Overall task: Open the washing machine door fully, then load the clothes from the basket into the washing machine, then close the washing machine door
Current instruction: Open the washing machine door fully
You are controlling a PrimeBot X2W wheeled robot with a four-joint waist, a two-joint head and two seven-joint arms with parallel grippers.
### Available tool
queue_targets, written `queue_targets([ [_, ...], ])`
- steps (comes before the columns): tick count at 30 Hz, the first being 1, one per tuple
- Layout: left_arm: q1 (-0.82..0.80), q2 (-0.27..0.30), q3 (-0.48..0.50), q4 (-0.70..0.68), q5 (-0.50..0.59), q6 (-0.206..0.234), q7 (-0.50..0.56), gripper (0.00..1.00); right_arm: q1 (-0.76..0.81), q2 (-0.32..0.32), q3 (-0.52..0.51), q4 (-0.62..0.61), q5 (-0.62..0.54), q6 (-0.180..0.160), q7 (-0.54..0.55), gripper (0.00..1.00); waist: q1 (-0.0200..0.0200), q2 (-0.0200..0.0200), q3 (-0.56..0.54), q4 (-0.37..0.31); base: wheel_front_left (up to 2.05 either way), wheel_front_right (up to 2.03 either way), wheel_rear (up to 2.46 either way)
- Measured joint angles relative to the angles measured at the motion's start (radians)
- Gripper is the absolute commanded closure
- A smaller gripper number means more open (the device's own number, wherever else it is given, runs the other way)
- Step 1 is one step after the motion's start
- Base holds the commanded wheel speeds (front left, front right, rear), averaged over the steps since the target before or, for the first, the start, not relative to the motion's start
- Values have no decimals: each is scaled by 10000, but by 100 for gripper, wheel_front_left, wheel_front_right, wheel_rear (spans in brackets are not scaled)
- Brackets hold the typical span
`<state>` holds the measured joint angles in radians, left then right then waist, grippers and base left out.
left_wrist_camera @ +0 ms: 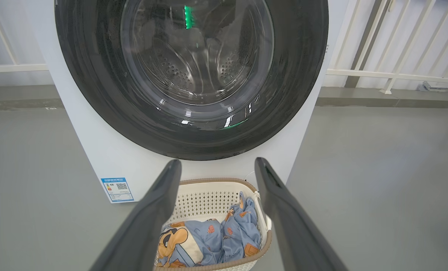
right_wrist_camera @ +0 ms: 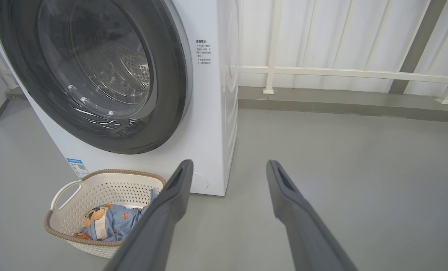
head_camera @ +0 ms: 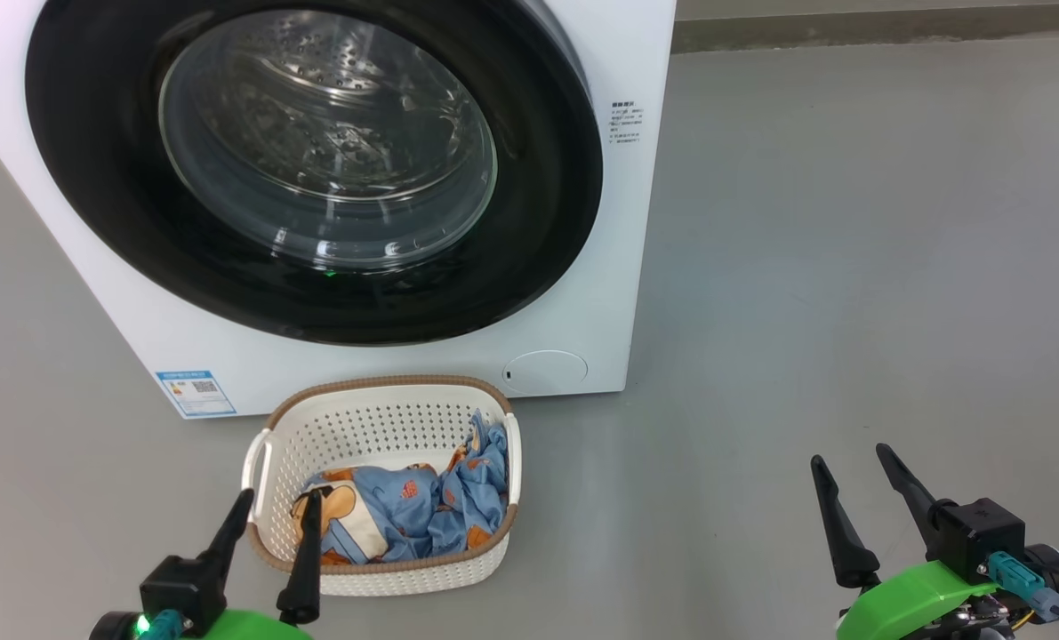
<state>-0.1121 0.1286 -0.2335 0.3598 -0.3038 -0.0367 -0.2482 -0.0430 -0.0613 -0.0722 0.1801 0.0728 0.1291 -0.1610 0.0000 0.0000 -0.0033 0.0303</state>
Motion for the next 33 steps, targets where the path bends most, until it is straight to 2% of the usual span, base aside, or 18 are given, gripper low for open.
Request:
queue_targets([
  [8, 0, 12, -36, -4, 0, 69, -2, 0, 0, 8, -15, -4, 0, 0, 0, 0, 0, 0, 16, 9, 0, 0, 0],
  [9, 0, 12, -42, -4, -2, 69, -2, 0, 0, 10, -15, -6, 0, 0, 2, 100, 0, 0, 19, 10, 0, 0, 0],
  [24, -1, 15, -73, -81, -4, 71, -12, 0, -1, -27, 29, -54, 408, 0, 84, 100, 0, 0, 200, 73, 0, 0, 0],
  [27, -6, 13, -73, -136, -4, 71, -12, 0, -52, -15, -48, -69, 823, 0, 100, 100, 0, 0, 286, 93, 0, 0, 0],
  [30, -22, 10, -67, -244, -2, 73, -12, 0, -332, 67, -280, -6, 2656, 0, 397, 100, 0, 0, 418, 101, 0, 0, 0],
  [33, -104, -4, -65, -337, 2, 71, -12, 0, -738, 119, -577, 119, 5448, 0, 986, 100, 0, 0, 588, 114, 0, 0, 0],
])
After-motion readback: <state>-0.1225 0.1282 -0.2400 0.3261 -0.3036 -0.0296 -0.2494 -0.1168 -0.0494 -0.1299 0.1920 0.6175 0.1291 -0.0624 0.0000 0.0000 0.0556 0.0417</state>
